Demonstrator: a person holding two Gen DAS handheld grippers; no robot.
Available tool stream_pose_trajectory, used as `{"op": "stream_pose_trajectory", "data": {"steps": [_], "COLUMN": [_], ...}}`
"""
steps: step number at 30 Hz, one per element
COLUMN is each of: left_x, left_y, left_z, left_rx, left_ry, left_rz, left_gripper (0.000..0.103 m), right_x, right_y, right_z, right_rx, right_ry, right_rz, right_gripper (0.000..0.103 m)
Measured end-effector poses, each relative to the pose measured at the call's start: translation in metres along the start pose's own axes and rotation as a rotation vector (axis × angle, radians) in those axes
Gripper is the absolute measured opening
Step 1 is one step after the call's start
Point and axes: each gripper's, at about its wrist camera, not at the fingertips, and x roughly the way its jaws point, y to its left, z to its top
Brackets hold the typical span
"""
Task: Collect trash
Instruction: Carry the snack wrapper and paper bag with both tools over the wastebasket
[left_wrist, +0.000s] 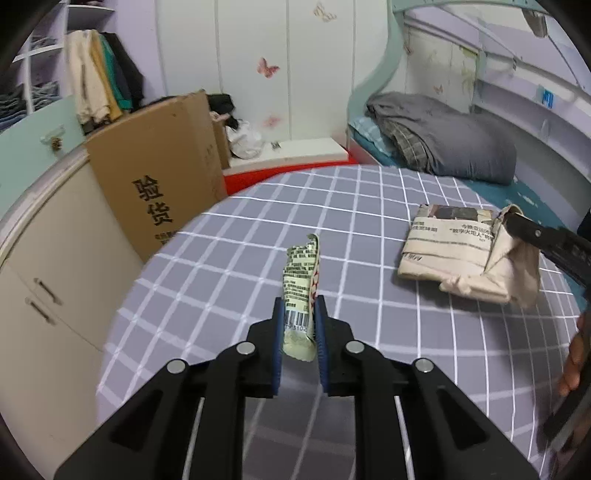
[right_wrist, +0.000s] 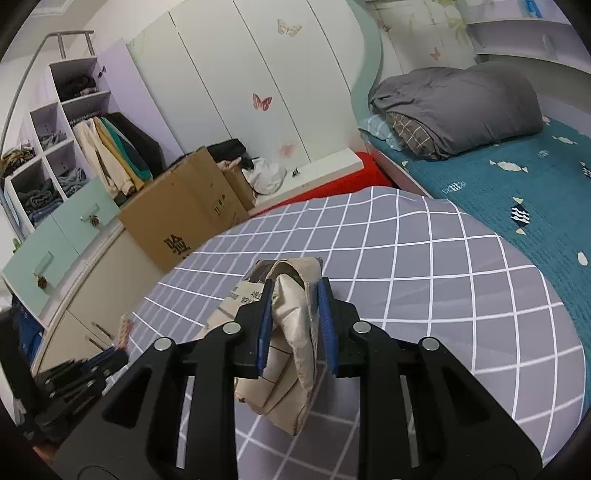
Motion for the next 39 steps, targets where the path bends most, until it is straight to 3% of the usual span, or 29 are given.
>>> {"op": "stream_pose_trajectory", "data": {"steps": [9,18,28,33,39], "left_x": [-0.067,-0.128,-0.183,-0.198,-0.196], "left_y": [0.044,0.1,0.198,0.247,0.299], "left_z": [-0.034,-0.07,-0.135,-0.181,-0.246], "left_rx": [-0.066,-0.18,-0.322,-0.392,-0.497], "left_ry": [-0.072,-0.14,-0.151,-0.126,-0.04], "left_rz": [0.017,0.03,0.114,0.204,0.288], "left_gripper": [0.015,0.015,0.015,0.015,0.015], "right_x": [-0.038,-0.057,-0.046,-0.034,-0.014], "right_y": [0.065,0.179,0.329,0.383,0.427], "right_z": [-0.008,-0.039,-0.135,-0.19,-0.266], "right_rx": [-0.064,-0.217,-0.409,-0.481,-0.558], "right_ry": [-0.009,0.028,0.19,0.284,0.401], "right_rz": [0.106,0.239,0.436,0.504,0.533], "right_gripper": [0.023,0.023,0.023,0.023,0.023]}}
